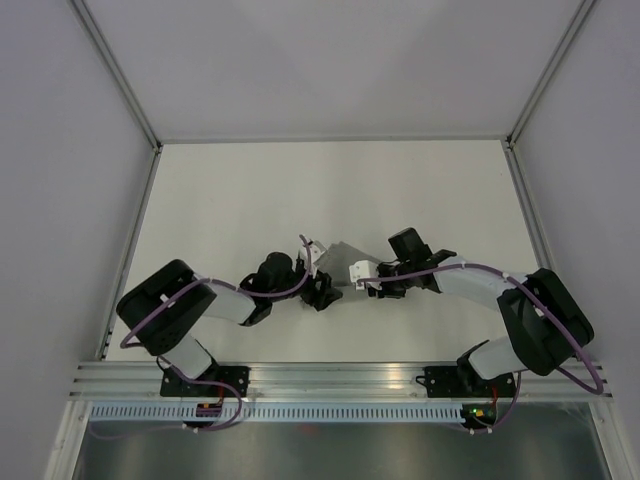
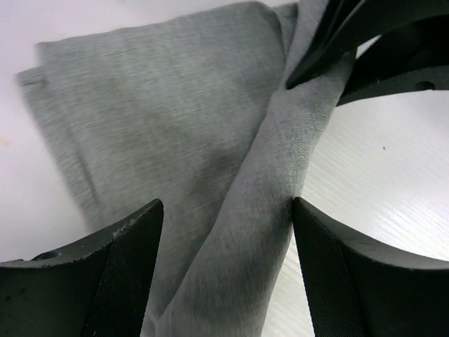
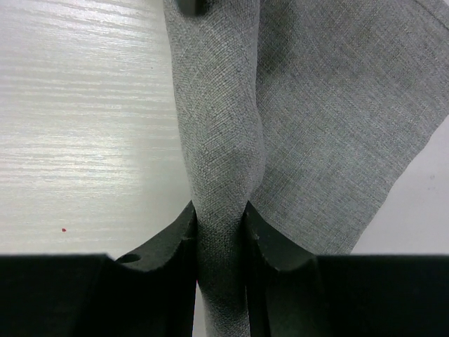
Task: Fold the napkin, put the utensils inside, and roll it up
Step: Roll the napkin at the center of the board.
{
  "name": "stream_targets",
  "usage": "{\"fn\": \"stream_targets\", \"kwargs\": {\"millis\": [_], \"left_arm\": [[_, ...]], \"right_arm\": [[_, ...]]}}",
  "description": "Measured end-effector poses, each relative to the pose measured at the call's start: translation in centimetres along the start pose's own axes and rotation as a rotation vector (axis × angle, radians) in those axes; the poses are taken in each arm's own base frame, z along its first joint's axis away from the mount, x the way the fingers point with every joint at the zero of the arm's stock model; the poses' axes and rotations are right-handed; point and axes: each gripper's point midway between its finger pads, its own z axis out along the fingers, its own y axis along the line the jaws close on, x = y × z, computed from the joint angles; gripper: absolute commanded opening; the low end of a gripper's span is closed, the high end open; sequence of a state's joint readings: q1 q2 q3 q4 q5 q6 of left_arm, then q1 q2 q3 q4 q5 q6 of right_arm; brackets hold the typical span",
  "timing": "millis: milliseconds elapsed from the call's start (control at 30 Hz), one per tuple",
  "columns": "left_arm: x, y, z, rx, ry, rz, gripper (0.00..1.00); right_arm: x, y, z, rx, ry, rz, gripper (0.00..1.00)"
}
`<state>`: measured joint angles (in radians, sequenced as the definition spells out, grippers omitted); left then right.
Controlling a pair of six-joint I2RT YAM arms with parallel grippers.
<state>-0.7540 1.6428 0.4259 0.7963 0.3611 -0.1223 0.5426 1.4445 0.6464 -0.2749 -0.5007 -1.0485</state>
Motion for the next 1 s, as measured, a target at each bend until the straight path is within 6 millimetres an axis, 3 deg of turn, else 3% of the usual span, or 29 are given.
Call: {"fn": "stream_targets", "kwargs": {"millis": [100,233,333,400,567,667,800,900,1000], "left_arm": [[-1.5,1.2,-1.4,-0.111,-0.063,-0.032,0.85],[-5.8,2.0,-3.2,-0.214,-0.198,-0.119,0.84],[-8.4,1.0,-4.6,-0.210,-0.272,-0.214,0.87],[-9.8,0.0,-5.7,-0.189,-0.310,-0.266,0.99],[-12.7,-1.6,-9.3,-0.171,-0.443,-0.464,1.00],[-12.8,-1.7,-11.6,-0.176,-0.522,-0.567,1.00],[-10.4,-1.9,-13.8,-0.164,-0.582,-0.613,1.00],[-9.6,-1.4,-13.8,-0.203,-0.553,-0.593,0.99],[-9.0,-1.2,-12.2,-0.267,-0.443,-0.520,0.91]], "right_arm": [[0.2,-0.2,0.0,-0.014,0.012,0.018,0.12],[0.6,-0.6,0.0,-0.037,0.022,0.050,0.11],[1.0,-1.1,-0.2,-0.039,0.025,0.078,0.11],[1.2,-1.4,-0.3,-0.038,0.028,0.093,0.11],[1.4,-1.6,-0.3,-0.048,0.034,0.121,0.11],[1.4,-1.8,-0.3,-0.057,0.040,0.147,0.11],[1.4,-1.9,-0.2,-0.067,0.047,0.165,0.10],[1.4,-2.0,-0.2,-0.080,0.053,0.178,0.10],[1.5,-2.0,-0.2,-0.106,0.055,0.198,0.10]]}}
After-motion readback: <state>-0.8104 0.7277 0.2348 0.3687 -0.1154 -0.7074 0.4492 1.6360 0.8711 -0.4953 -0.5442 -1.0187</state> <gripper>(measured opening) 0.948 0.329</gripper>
